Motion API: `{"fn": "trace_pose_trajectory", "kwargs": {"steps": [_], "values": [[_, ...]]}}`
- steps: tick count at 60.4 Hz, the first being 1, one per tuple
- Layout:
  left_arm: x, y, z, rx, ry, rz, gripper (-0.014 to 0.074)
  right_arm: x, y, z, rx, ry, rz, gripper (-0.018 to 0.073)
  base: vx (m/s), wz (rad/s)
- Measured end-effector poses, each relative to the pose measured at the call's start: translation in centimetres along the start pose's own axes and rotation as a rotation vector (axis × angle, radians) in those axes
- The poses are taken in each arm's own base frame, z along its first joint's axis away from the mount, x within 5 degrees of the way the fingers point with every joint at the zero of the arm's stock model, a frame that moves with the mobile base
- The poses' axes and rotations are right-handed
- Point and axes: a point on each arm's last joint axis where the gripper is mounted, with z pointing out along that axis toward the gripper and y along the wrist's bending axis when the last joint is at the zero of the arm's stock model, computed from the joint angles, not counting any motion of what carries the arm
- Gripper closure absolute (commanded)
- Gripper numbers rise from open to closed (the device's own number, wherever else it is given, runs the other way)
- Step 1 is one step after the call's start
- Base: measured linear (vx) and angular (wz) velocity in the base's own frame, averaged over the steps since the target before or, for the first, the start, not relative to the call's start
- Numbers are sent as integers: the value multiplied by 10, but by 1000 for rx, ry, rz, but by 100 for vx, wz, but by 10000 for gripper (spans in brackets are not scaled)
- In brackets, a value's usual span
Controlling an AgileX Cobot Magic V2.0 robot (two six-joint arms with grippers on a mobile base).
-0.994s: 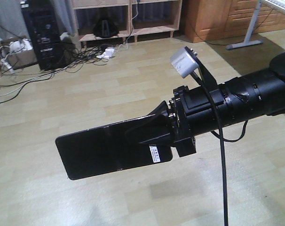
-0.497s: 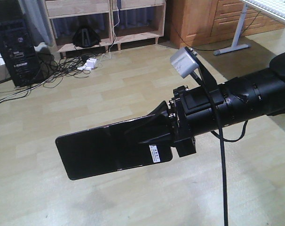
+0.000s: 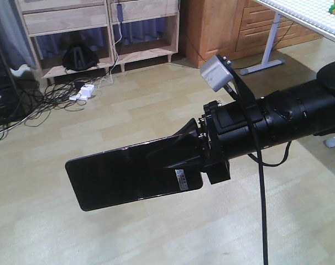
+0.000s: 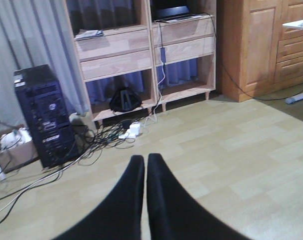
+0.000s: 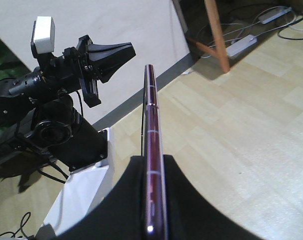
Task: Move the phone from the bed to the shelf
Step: 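Hold the phone in the right gripper while the base drives to the shelf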
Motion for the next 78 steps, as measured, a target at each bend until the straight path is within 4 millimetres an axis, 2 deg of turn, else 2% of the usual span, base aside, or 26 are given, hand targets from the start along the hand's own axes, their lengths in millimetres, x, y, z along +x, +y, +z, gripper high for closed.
{"fn": "trace_pose_trajectory", "kwargs": {"steps": [78], "values": [[0, 0, 0, 0, 0, 0, 595, 0, 0, 0, 0, 0, 0, 561, 44, -11]]}}
